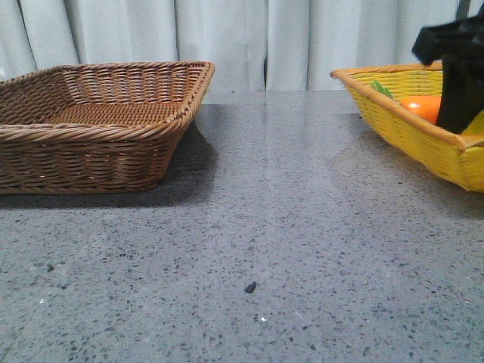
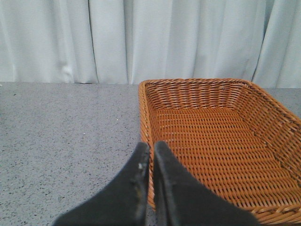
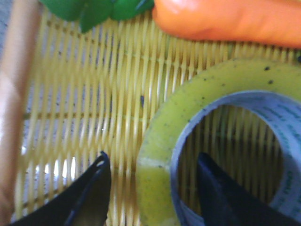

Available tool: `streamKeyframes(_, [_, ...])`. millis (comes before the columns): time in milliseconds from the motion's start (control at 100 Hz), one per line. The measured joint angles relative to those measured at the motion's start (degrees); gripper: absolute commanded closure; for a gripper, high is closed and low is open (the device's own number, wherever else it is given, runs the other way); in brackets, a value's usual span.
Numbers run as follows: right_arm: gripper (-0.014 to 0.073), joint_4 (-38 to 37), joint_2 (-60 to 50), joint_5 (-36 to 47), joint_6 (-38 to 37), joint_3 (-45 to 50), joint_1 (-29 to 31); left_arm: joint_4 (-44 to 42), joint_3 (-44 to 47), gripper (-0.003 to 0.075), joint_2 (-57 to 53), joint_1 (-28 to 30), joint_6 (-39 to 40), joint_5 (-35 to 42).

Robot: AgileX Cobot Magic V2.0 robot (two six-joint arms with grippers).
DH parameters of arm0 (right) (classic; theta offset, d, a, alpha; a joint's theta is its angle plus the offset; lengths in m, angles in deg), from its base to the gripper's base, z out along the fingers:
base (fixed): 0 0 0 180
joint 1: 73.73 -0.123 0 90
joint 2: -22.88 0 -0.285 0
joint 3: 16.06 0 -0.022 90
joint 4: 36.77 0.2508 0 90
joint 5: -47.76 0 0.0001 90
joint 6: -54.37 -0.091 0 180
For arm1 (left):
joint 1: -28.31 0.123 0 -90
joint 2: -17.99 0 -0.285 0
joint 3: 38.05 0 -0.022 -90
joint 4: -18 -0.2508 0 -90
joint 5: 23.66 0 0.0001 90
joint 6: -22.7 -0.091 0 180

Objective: Transfer tape with both arms
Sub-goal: 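Reach the right gripper into the yellow basket and grasp the tape roll, then carry the tape roll toward the table center and set it down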

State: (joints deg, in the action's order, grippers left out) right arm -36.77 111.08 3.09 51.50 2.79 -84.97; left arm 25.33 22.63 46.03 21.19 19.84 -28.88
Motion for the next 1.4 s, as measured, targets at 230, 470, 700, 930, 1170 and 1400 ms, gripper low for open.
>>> streamKeyframes(230, [0.0562, 0.00, 1.47, 0.27, 0.00, -0.17, 0.00, 0.00, 0.00, 0.0741, 0.00, 0.00, 0.00, 0.00])
streamKeyframes(470, [0.0660, 0.00, 1.73, -1.14, 0.26, -1.85, -0.10, 0.00, 0.00, 0.0741, 0.00, 0.00, 0.00, 0.00])
streamKeyframes(700, [0.0660, 0.58, 1.96, -11.65, 1.01, -12.38, -1.52, 0.00, 0.00, 0.0741, 0.00, 0.00, 0.00, 0.00])
streamKeyframes(930, [0.0660, 1.12, 1.96, -18.02, 1.62, -21.43, -12.34, 0.00, 0.00, 0.0741, 0.00, 0.00, 0.00, 0.00])
streamKeyframes(1170, [0.0660, 5.03, 4.59, -17.56, 1.62, -21.75, -23.14, 0.00, 0.00, 0.0741, 0.00, 0.00, 0.00, 0.00])
streamKeyframes(1400, [0.0657, 5.79, 10.82, -16.18, 1.74, -21.75, -26.38, 0.00, 0.00, 0.0741, 0.00, 0.00, 0.00, 0.00])
